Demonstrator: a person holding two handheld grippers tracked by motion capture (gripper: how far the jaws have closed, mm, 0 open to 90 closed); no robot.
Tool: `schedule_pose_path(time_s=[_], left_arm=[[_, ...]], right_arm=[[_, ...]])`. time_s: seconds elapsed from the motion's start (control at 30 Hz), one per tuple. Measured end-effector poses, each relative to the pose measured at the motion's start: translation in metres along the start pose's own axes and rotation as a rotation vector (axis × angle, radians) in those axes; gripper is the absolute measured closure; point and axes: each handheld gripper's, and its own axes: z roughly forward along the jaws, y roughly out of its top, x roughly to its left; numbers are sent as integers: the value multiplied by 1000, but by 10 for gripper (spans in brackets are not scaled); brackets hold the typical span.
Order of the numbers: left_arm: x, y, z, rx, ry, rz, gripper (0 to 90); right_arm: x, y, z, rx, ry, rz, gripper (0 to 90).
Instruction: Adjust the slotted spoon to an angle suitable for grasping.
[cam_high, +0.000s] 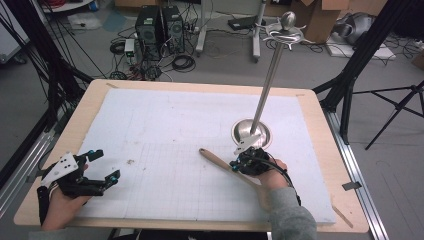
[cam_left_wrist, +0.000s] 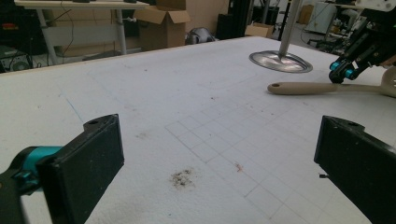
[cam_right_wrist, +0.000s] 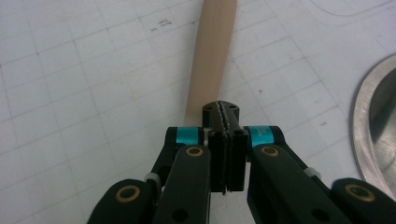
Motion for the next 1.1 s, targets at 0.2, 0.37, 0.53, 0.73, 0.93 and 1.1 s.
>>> schedule_pose_path(time_s=[0.2, 0.37, 0.53, 0.73, 0.93, 1.1], left_arm=[[-1, 0, 1, 3, -1, 0, 18], [-1, -1, 2, 1, -1, -6, 18], [-1, -1, 2, 4, -1, -2, 18], [0, -1, 2, 6, -4, 1, 18], [0, -1, 2, 6, -4, -2, 18], [-1, -1, 3, 9, -8, 1, 18]], right_arm=[[3, 2, 2, -17, 12, -25, 900], [5, 5, 3, -19, 21, -36, 900], [6, 7, 5, -22, 18, -40, 900], [6, 10, 10, -19, 17, -45, 900], [6, 12, 12, -17, 17, -47, 900], [6, 12, 16, 0, 12, -41, 900]])
